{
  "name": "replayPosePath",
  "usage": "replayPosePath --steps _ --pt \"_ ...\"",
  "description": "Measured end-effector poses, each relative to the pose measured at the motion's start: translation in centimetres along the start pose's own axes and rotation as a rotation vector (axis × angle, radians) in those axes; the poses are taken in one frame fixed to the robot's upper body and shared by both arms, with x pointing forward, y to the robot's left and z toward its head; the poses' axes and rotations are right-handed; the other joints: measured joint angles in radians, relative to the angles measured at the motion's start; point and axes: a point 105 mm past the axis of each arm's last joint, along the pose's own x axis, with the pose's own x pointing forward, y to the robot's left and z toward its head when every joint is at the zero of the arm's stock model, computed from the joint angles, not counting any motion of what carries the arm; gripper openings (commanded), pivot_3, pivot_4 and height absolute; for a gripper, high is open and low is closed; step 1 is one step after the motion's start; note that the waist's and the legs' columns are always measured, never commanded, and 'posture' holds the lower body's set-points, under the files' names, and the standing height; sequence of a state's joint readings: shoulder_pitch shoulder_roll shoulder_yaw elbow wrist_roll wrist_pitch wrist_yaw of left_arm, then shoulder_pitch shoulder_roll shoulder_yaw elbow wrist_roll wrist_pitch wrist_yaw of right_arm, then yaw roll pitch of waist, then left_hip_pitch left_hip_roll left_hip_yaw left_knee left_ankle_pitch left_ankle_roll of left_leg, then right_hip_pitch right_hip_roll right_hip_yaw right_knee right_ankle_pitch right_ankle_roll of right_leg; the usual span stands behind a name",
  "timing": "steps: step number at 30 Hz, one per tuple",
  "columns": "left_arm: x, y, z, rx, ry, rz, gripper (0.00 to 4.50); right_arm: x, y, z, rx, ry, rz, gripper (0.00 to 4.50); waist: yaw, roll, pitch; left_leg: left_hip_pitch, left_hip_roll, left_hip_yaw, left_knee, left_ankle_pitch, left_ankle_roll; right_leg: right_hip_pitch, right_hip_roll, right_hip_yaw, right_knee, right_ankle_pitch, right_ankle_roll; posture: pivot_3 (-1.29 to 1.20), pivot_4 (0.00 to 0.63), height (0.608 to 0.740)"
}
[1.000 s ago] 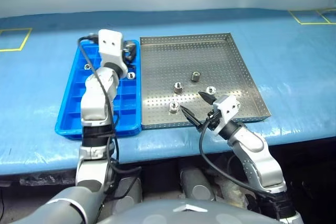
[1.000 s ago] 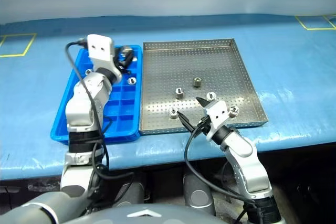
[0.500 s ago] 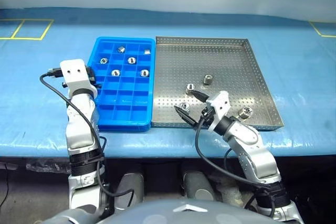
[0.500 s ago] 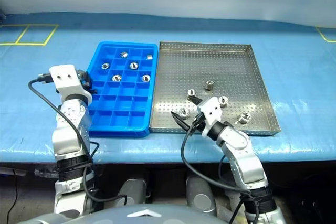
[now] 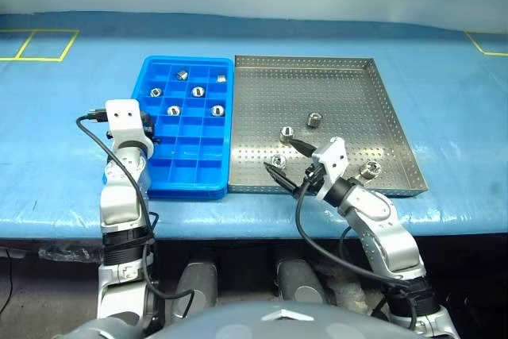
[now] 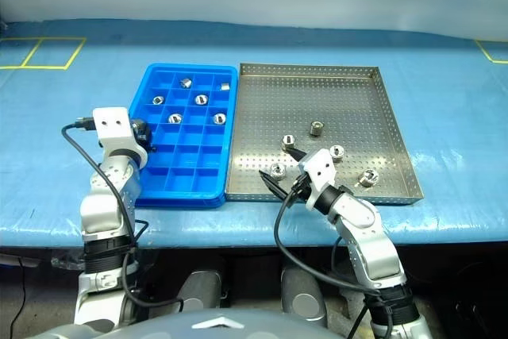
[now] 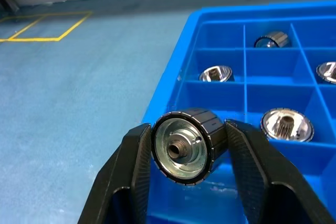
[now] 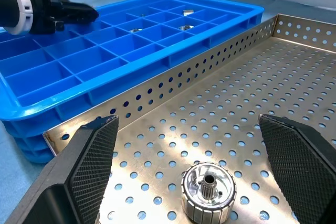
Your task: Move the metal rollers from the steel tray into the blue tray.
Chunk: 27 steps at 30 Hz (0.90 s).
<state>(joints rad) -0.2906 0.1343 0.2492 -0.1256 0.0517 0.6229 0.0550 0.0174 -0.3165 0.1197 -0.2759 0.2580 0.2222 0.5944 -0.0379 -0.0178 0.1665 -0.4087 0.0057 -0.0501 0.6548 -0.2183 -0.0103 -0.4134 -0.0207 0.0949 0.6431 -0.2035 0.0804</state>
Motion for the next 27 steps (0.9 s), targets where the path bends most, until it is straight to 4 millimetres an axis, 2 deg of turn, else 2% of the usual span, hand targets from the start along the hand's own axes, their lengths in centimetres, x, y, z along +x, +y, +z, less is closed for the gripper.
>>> replayPosePath --steps 1,8,12,16,20,23,27 --pt "0.0 0.0 0.0 0.005 0.002 0.001 1.9 0.0 0.0 0.0 -0.001 0.0 -0.002 4.5 -0.001 0.0 0.0 0.0 0.0 0.0 0.0 0.0 0.0 0.0 0.0 0.0 0.0 0.0 0.0 -0.01 0.15 0.74" --pt "-0.1 -1.1 0.1 -0.006 -0.008 -0.077 4.27 0.0 -0.1 0.0 -0.003 0.0 -0.006 4.5 -0.001 0.0 0.0 0.001 0.0 0.001 0.0 0.0 0.0 0.0 0.0 0.0 0.0 0.0 0.0 -0.01 0.15 0.74" --pt "-0.5 -2.9 0.7 -0.001 -0.043 -0.226 4.27 -0.1 -0.3 0.2 0.013 -0.011 -0.014 4.5 -0.001 0.0 0.0 -0.001 0.0 0.0 0.0 0.0 0.0 -0.001 0.0 0.0 0.0 0.0 -0.001 -0.02 0.15 0.74" --pt "-2.0 -5.6 2.7 0.016 -0.118 -0.431 4.27 -0.3 -0.7 0.8 0.043 -0.044 -0.028 4.5 -0.001 0.0 0.0 -0.001 0.0 0.0 0.0 0.0 0.0 -0.001 0.0 0.0 -0.001 0.0 -0.001 -0.02 0.15 0.74" --pt "-3.6 -8.3 3.6 0.032 -0.157 -0.62 4.27 -0.7 -1.3 0.8 0.056 -0.037 -0.045 4.5 -0.003 0.0 0.0 -0.001 0.0 0.001 0.0 0.0 0.0 -0.001 0.0 0.0 -0.001 -0.001 -0.001 -0.03 0.15 0.74" --pt "-5.4 -11.2 3.5 0.06 -0.149 -0.814 4.27 -1.2 -1.8 1.2 0.062 -0.041 -0.059 4.5 -0.004 0.0 0.0 -0.001 0.0 0.001 0.0 0.0 0.0 -0.001 0.0 0.0 -0.001 -0.001 -0.001 -0.04 0.15 0.74" --pt "-7.2 -14.2 2.9 0.096 -0.119 -0.981 4.27 -2.0 -2.1 1.6 0.062 -0.032 -0.063 4.5 -0.013 0.0 0.0 -0.001 0.0 0.001 0.0 0.0 0.0 -0.001 0.0 0.0 -0.001 -0.001 -0.001 -0.06 0.15 0.74"
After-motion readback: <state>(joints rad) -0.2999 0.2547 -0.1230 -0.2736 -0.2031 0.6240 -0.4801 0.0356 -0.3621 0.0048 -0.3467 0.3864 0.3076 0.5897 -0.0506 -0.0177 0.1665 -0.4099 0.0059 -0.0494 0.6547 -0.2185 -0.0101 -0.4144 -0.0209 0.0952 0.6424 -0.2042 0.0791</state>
